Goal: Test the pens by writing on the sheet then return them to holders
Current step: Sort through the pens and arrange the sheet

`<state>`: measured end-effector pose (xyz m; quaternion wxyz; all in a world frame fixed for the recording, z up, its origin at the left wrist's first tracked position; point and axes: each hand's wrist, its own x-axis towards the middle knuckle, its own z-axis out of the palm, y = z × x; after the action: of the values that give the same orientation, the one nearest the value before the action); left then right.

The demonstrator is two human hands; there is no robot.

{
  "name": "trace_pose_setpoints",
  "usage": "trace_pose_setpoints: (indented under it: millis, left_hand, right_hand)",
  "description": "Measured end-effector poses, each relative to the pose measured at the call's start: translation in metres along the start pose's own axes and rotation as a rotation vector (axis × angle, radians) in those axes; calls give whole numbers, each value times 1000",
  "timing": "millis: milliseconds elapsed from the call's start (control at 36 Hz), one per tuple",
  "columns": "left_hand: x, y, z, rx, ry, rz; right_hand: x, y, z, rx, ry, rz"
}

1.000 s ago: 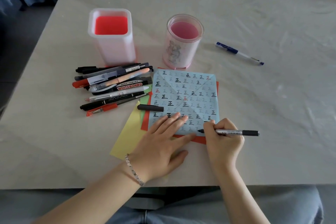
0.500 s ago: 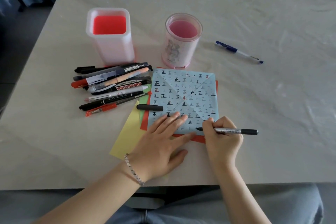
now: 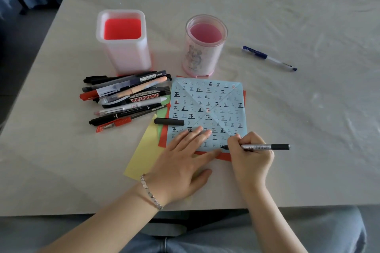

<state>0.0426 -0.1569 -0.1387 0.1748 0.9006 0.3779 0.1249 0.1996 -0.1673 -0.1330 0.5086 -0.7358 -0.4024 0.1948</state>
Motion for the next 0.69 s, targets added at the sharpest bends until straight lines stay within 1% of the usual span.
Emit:
trace_pose_setpoints:
  millis: [111, 222, 306, 361, 417, 472, 583, 639, 694]
  left_hand:
    - [0, -1, 1, 8, -1, 5]
    - [-1, -1, 2, 6, -1, 17]
    - [-1, -1, 2, -17, 2, 19]
    - [0, -2, 1, -46, 36, 19]
    - [0, -3, -2, -48, 118, 14]
    - [1, -7, -9, -7, 208, -33]
    - [8, -21, -26, 114, 340, -244]
    - [9, -31, -31, 155, 368, -292]
    - [9, -40, -32, 174, 346, -284]
  right_hand:
    - [0, -2, -1, -11, 61, 6]
    - [0, -5, -2, -1, 66, 7]
    - [1, -4, -3, 48, 88, 55]
    - [2, -3, -4, 74, 94, 85]
    - [3, -6, -4, 97, 79, 110]
    - [3, -11, -5, 121, 77, 134]
    - [6, -17, -8, 147, 71, 171]
    - [8, -17, -11, 129, 35, 179]
    - [9, -18, -13, 129, -10, 179]
